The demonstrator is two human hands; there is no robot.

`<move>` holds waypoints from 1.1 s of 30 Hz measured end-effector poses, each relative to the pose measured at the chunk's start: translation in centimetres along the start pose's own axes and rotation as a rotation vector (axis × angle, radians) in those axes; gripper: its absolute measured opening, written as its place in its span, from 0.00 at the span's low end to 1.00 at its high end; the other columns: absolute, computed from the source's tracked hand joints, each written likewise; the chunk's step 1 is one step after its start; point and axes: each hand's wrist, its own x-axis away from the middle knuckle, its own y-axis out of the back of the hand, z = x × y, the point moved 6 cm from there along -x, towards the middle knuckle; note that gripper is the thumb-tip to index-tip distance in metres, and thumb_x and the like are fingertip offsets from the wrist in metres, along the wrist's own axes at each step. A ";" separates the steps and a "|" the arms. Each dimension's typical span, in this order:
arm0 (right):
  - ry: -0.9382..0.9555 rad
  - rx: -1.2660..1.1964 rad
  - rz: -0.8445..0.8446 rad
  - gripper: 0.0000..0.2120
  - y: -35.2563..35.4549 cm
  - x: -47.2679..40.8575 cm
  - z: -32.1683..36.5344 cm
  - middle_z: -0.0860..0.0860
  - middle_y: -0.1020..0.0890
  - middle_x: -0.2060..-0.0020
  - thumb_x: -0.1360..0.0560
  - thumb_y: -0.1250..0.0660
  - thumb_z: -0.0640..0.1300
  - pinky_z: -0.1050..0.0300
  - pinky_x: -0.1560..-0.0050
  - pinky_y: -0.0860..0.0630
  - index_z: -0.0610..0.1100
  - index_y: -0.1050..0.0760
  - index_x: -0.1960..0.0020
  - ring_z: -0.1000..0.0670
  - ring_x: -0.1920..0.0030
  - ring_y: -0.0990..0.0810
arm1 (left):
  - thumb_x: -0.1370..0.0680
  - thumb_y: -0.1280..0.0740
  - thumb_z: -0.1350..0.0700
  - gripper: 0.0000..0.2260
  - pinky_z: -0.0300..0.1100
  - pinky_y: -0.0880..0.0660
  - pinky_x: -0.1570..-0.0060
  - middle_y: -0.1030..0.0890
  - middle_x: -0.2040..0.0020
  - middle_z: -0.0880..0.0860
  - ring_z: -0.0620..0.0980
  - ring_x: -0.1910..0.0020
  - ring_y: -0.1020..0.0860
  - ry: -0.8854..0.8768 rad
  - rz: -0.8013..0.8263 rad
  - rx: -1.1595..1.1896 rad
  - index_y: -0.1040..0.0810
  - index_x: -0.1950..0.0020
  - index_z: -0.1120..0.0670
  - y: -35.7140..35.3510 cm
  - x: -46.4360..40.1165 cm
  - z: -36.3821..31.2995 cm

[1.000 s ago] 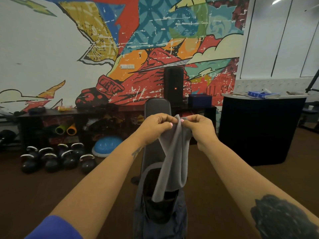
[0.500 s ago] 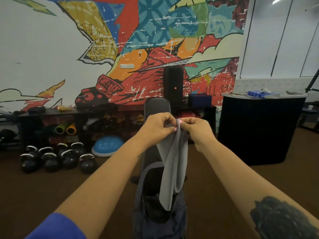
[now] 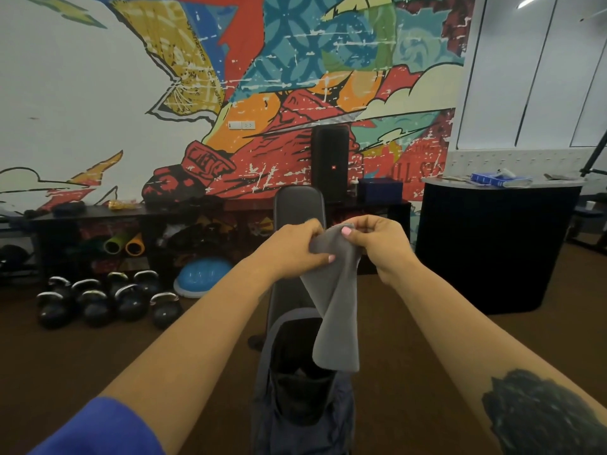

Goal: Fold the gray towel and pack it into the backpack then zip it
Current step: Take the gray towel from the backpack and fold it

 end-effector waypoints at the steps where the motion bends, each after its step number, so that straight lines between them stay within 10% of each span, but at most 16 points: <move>1: -0.009 -0.003 -0.011 0.05 0.2 -0.2 -0.1 0.51 0.18 0.59 0.25 0.32 0.38 0.62 0.55 0.23 0.46 0.21 0.57 0.52 0.53 0.20 | 0.25 0.34 0.42 0.12 0.36 0.32 0.60 0.25 0.59 0.47 0.43 0.64 0.28 -0.009 0.038 -0.137 0.32 0.53 0.48 -0.1 0.1 0.3; 5: -0.030 0.010 -0.035 0.08 0.7 -0.5 -1.2 0.49 0.19 0.58 0.24 0.33 0.38 0.57 0.50 0.23 0.47 0.22 0.60 0.48 0.50 0.20 | 0.26 0.40 0.34 0.15 0.48 0.38 0.44 0.28 0.62 0.44 0.48 0.53 0.26 -0.138 -0.086 -0.534 0.26 0.57 0.45 1.1 0.1 0.1; 12: -0.096 -0.002 -0.102 0.09 1.8 -1.0 -3.0 0.51 0.20 0.56 0.24 0.33 0.39 0.55 0.48 0.28 0.48 0.24 0.61 0.49 0.48 0.23 | 0.28 0.40 0.33 0.20 0.54 0.44 0.35 0.29 0.35 0.44 0.50 0.32 0.39 -0.105 -0.063 -0.544 0.18 0.48 0.44 2.7 -0.6 1.6; 18: -0.100 0.022 -0.064 0.08 1.4 -1.1 -2.9 0.51 0.21 0.56 0.24 0.33 0.38 0.51 0.39 0.29 0.47 0.25 0.61 0.49 0.46 0.24 | 0.23 0.36 0.46 0.12 0.44 0.28 0.58 0.25 0.63 0.51 0.49 0.62 0.27 -0.036 -0.045 0.088 0.27 0.61 0.53 3.3 -1.1 1.0; 27: -0.031 0.072 -0.040 0.02 1.4 -1.5 -1.6 0.50 0.21 0.54 0.24 0.34 0.40 0.54 0.44 0.25 0.46 0.25 0.53 0.49 0.48 0.23 | 0.29 0.27 0.53 0.12 0.31 0.30 0.63 0.23 0.53 0.47 0.44 0.57 0.24 0.064 -0.174 0.399 0.28 0.50 0.49 2.2 -0.9 3.8; 33: -0.021 0.471 0.263 0.29 -0.6 -2.4 -0.1 0.49 0.24 0.47 0.32 0.25 0.51 0.61 0.54 0.27 0.47 0.32 0.35 0.49 0.48 0.23 | 0.31 0.25 0.54 0.20 0.37 0.24 0.56 0.20 0.50 0.51 0.48 0.51 0.21 0.072 -0.243 0.590 0.29 0.43 0.45 0.5 -0.5 4.2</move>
